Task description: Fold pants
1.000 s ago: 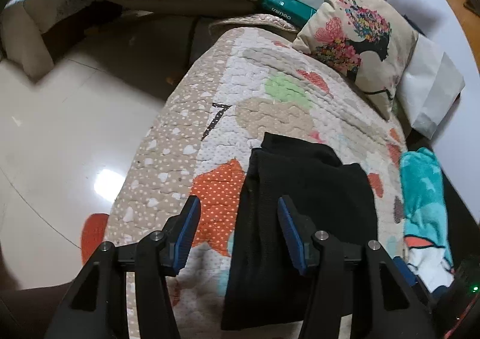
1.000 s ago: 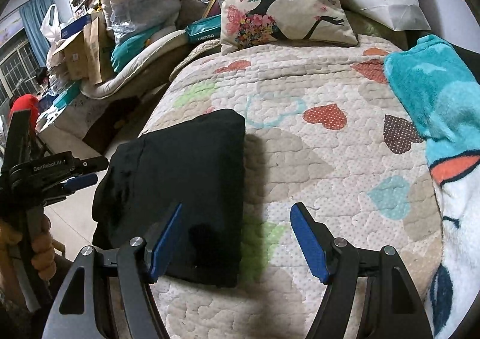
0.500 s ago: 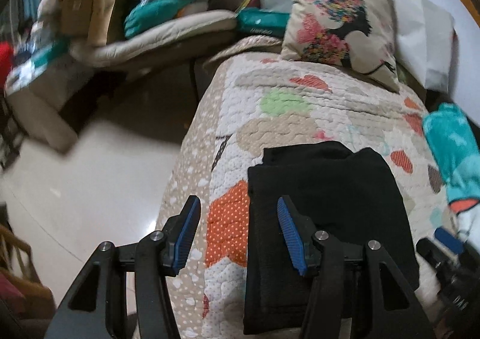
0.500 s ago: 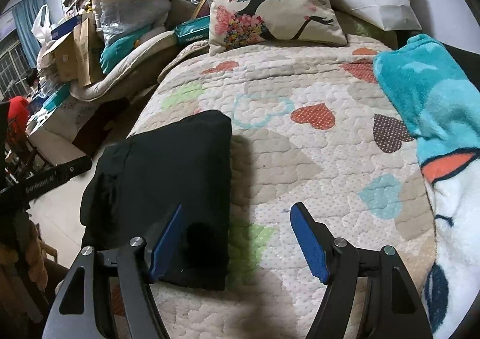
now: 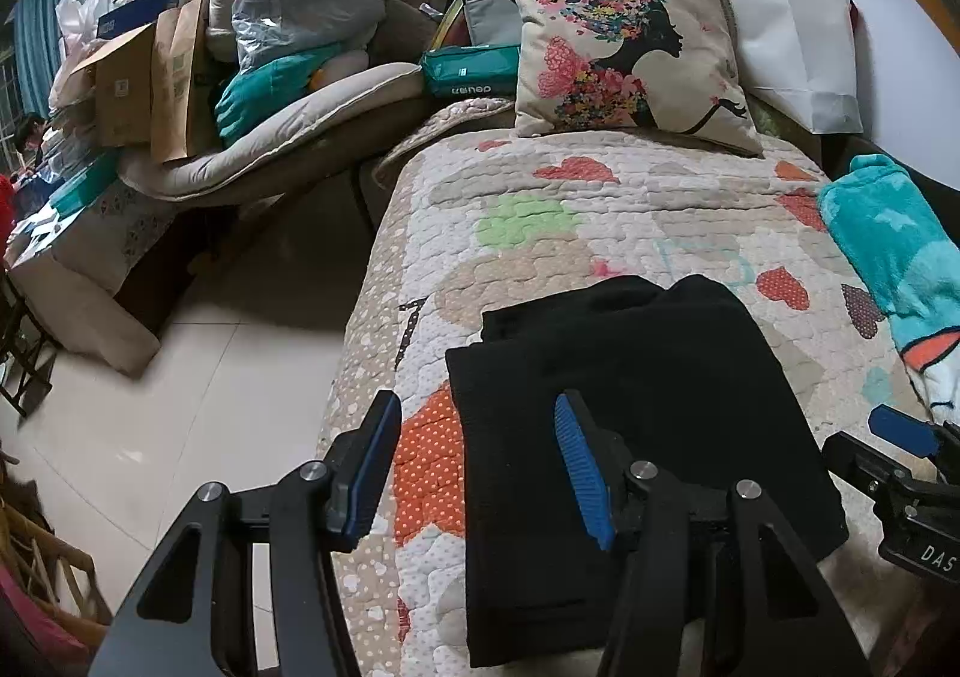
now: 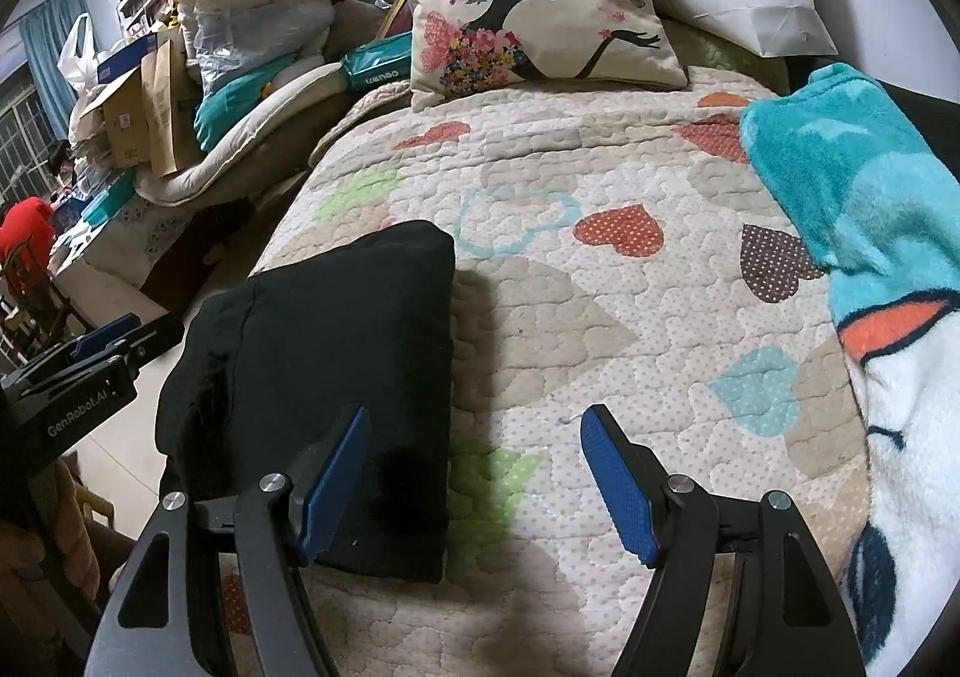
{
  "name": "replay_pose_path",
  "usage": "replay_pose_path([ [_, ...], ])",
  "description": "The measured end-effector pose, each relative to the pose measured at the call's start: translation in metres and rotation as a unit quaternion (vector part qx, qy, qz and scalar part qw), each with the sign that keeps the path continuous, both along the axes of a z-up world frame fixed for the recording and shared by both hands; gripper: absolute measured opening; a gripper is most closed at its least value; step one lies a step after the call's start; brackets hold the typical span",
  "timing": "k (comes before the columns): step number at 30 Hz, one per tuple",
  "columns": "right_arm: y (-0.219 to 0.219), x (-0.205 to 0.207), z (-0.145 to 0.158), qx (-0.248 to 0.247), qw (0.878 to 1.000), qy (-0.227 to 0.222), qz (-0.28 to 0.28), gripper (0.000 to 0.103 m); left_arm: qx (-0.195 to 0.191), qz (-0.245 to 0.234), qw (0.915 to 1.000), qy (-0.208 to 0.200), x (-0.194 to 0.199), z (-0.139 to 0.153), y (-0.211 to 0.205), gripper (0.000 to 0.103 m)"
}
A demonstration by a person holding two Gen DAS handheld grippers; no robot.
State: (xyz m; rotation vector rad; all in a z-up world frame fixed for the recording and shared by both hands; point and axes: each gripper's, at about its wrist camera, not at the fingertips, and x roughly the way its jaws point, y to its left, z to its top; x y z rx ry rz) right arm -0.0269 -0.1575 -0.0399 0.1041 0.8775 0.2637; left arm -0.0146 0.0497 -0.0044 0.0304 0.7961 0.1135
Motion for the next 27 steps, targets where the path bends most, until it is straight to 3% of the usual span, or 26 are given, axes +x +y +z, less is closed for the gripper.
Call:
replay_pose_path([
  [13,0.001,0.000,0.000,0.000,1.000,0.000,0.000,0.077,-0.008,0.000,0.9999,0.010,0.001,-0.003,0.001,0.053],
  [27,0.001,0.000,-0.004,0.000,1.000,0.004,0.001,0.077,-0.042,0.009,0.9984,0.035,0.006,-0.009,0.009,0.053],
])
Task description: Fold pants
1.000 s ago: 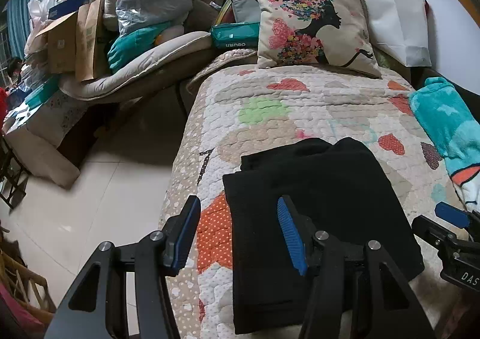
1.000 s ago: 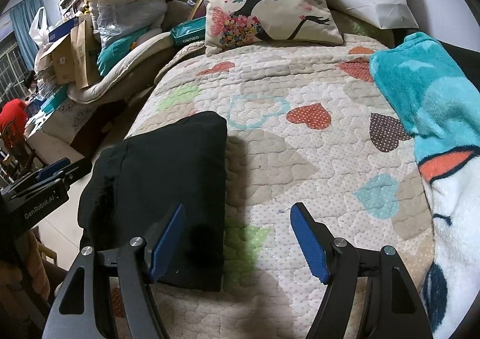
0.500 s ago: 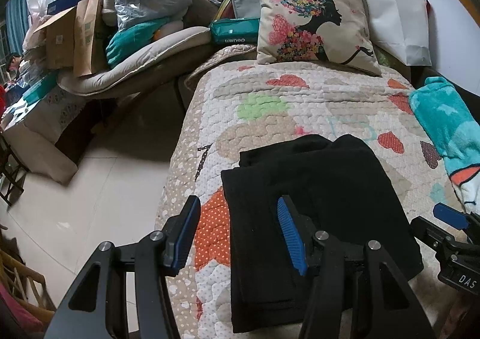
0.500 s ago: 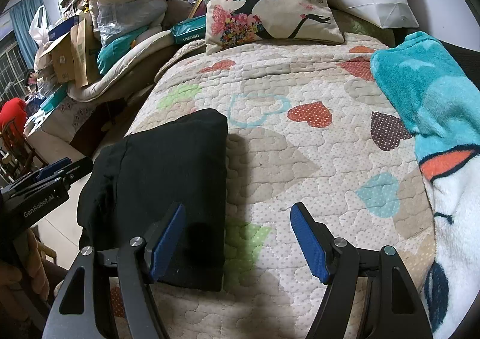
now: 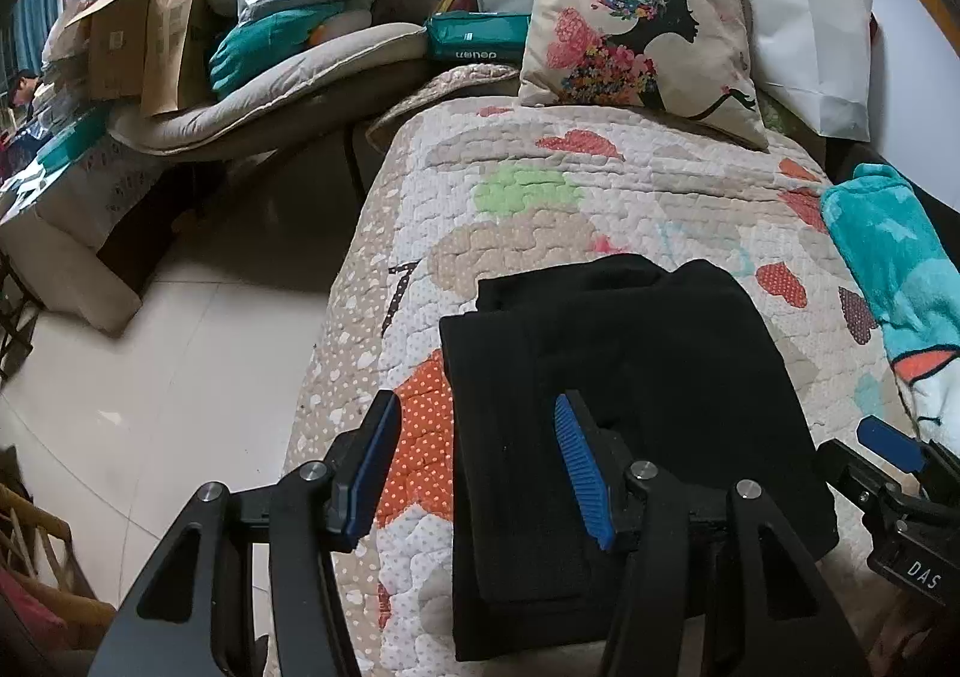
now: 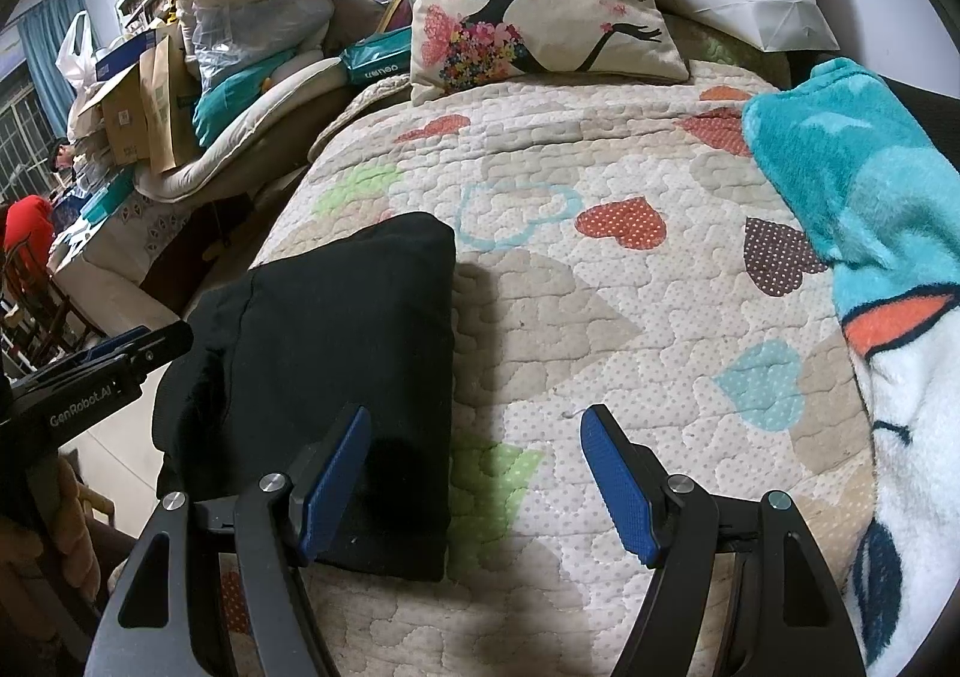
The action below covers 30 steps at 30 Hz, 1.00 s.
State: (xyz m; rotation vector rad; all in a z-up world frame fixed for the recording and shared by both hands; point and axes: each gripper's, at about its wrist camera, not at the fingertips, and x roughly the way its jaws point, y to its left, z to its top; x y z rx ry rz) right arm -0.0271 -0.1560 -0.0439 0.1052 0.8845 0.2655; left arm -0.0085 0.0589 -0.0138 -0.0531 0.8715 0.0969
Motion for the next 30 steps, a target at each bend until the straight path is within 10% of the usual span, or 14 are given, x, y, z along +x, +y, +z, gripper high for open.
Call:
replay_pose_path([
  [30,0.0008,0.0023,-0.0012,-0.001,1.000,0.004,0.003,0.077,-0.007,-0.001,0.9999,0.011,0.0030,-0.0061,-0.0040,0.053],
])
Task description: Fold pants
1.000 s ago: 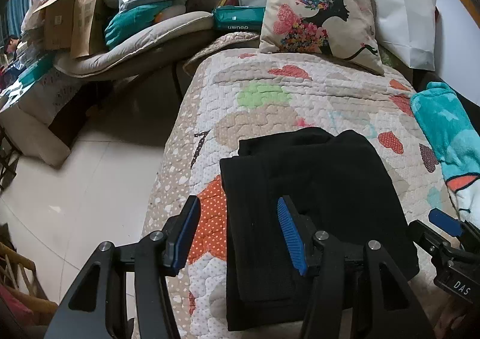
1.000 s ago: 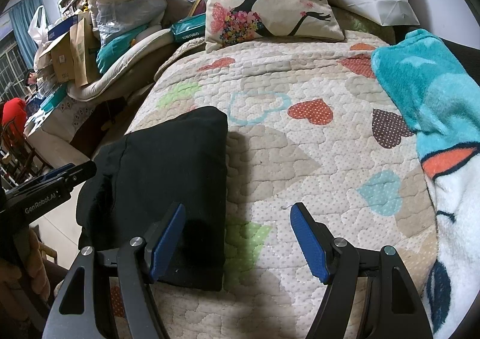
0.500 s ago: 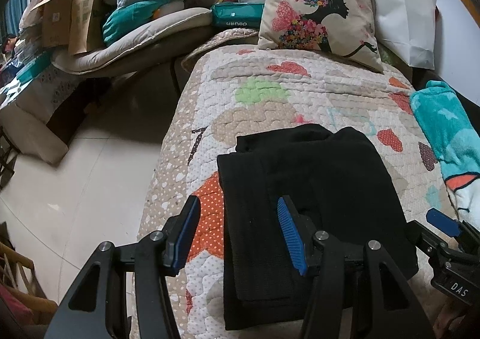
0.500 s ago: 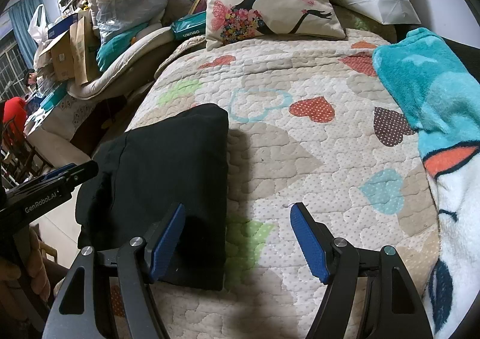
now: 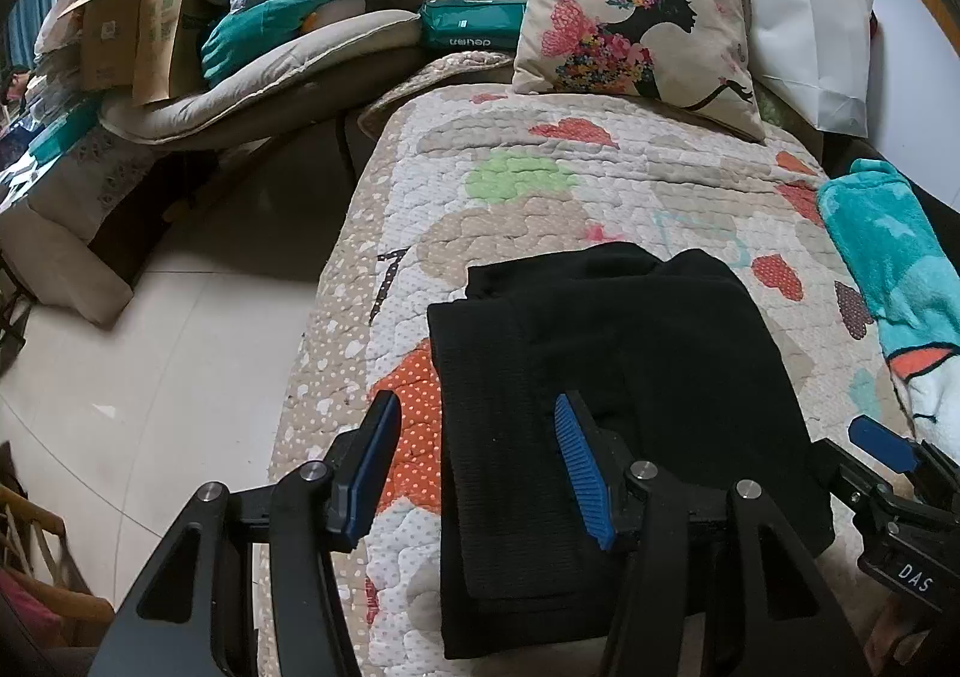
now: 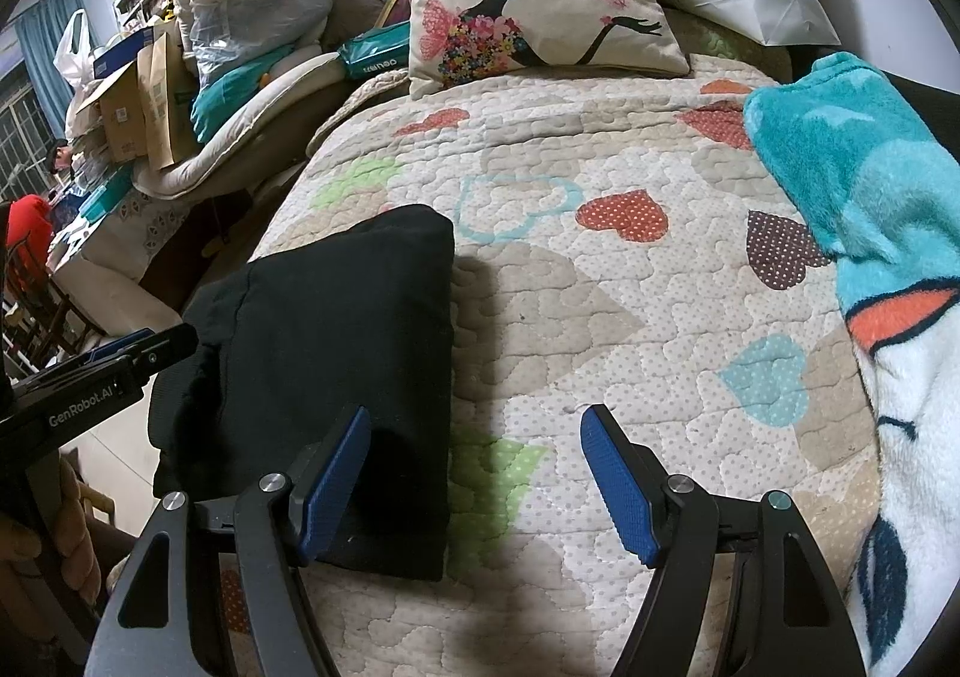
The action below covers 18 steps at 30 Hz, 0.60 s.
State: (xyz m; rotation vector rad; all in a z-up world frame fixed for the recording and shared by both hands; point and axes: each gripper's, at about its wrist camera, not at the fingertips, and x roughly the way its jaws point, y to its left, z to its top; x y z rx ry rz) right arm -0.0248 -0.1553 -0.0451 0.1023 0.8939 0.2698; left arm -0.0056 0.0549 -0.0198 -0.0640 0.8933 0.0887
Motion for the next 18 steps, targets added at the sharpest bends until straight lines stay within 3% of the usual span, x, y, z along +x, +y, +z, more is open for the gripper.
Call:
replay_pose_path([
  [18,-0.0009,0.0015,-0.0024,0.001,1.000,0.003,-0.001,0.078,-0.023,0.004,0.9997,0.004,0.0031,-0.0015,0.0023,0.053],
])
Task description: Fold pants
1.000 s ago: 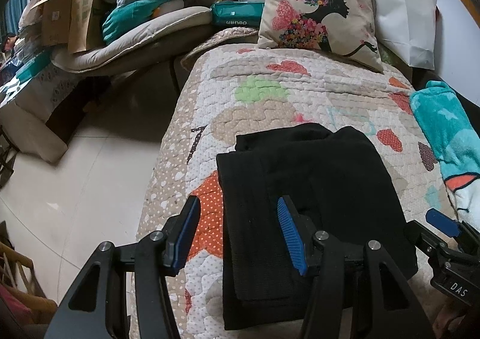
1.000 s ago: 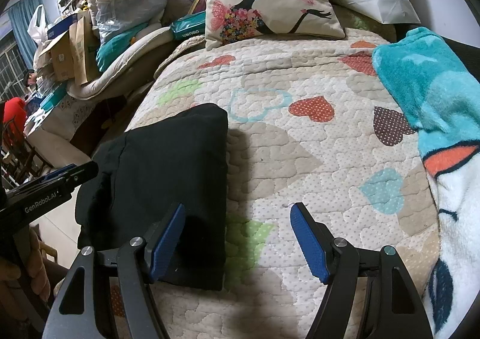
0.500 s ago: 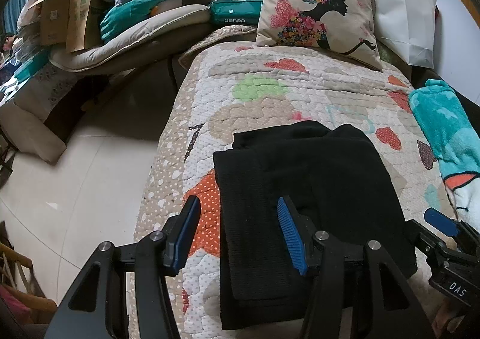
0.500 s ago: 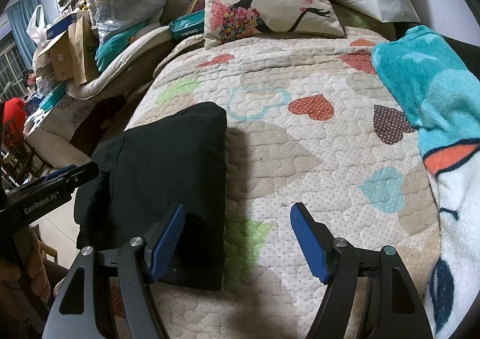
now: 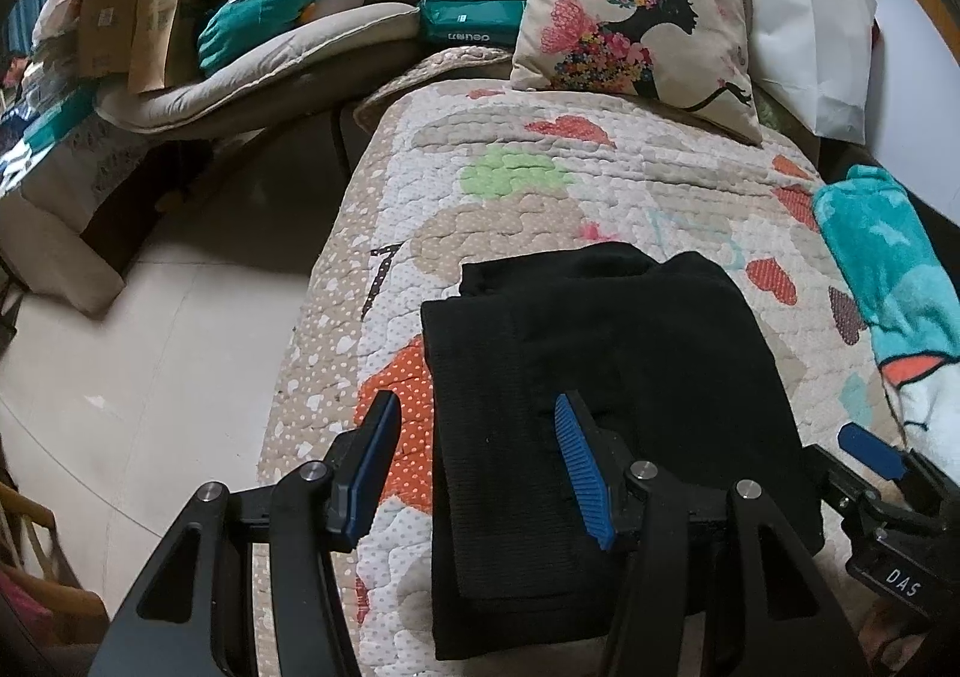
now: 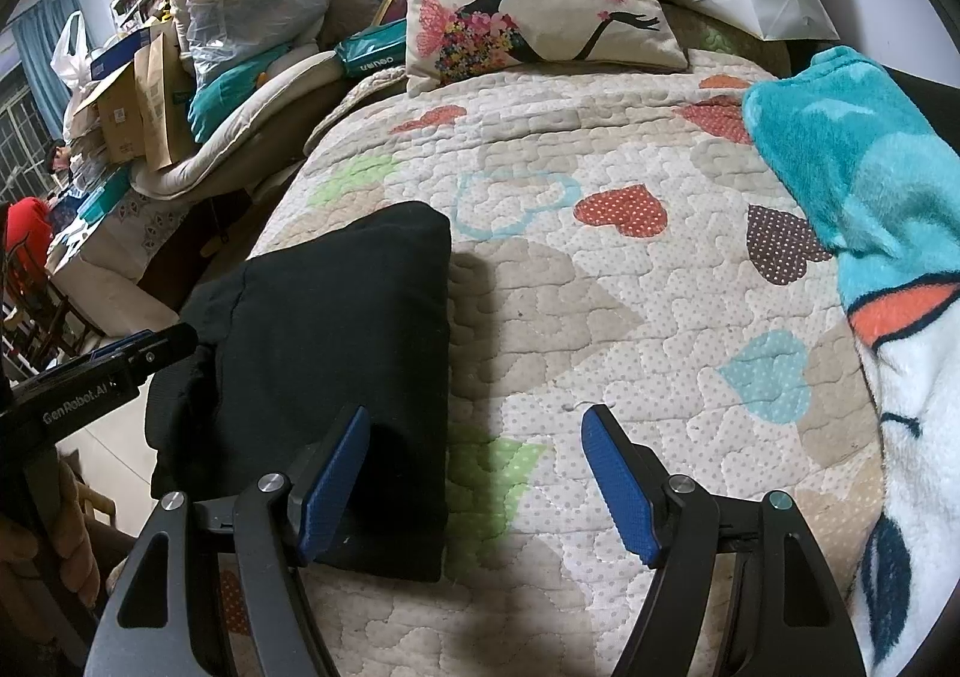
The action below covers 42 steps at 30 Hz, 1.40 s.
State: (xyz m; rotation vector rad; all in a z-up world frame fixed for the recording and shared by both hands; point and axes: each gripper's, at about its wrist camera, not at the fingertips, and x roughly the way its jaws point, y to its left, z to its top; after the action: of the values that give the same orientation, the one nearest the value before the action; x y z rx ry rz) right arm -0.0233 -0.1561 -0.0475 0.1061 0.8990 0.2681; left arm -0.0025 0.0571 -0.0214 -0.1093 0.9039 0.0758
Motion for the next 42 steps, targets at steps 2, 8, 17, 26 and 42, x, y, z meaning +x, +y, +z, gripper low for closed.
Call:
replay_pose_path([
  [2,0.000,0.002,0.000,-0.001,1.000,0.002,0.002,0.078,-0.013,0.008,0.9999,0.000,0.001,0.001,0.006,0.053],
  [8,0.002,0.025,0.018,0.010,1.000,-0.007,0.010,0.078,-0.075,0.028,0.9965,0.024,0.008,-0.006,0.029,0.053],
  [17,0.016,0.077,-0.009,0.061,0.995,0.066,0.044,0.078,-0.186,0.038,0.9799,0.061,0.030,-0.031,0.052,0.064],
  [26,0.013,0.103,-0.037,0.177,0.975,0.119,0.055,0.078,-0.223,-0.027,0.9709,0.083,0.047,-0.051,0.030,0.076],
  [42,0.020,0.132,0.012,0.195,0.972,0.080,0.101,0.027,-0.248,-0.030,0.9664,0.062,0.091,-0.011,0.012,0.034],
])
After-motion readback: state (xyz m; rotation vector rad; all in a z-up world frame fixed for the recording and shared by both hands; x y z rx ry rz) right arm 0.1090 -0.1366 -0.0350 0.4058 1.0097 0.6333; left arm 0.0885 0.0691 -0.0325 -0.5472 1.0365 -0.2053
